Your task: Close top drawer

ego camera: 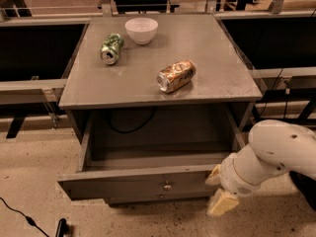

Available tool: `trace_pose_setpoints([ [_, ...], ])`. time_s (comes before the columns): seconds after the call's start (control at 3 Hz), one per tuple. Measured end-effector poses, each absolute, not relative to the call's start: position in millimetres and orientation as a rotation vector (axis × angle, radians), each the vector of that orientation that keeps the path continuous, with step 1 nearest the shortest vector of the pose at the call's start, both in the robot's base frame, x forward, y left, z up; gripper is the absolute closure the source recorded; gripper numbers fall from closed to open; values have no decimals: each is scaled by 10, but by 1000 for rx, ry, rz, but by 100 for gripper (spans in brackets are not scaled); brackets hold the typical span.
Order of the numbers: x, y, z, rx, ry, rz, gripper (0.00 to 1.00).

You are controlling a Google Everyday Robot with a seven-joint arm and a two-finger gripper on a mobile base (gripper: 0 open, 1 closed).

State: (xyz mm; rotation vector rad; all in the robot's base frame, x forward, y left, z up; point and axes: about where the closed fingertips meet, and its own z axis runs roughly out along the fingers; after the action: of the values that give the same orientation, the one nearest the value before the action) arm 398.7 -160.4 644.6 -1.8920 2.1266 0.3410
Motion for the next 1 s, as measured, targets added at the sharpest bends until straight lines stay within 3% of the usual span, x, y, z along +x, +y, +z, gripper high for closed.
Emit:
trace_pose_setpoints([
  [0.33, 3984, -1603, 6446, -1892, 2127, 341, 0],
  [0.67, 3980, -1600, 6446, -1897, 2124, 342, 0],
  [1.0, 4054, -1526, 6415, -1982, 2079, 321, 18],
])
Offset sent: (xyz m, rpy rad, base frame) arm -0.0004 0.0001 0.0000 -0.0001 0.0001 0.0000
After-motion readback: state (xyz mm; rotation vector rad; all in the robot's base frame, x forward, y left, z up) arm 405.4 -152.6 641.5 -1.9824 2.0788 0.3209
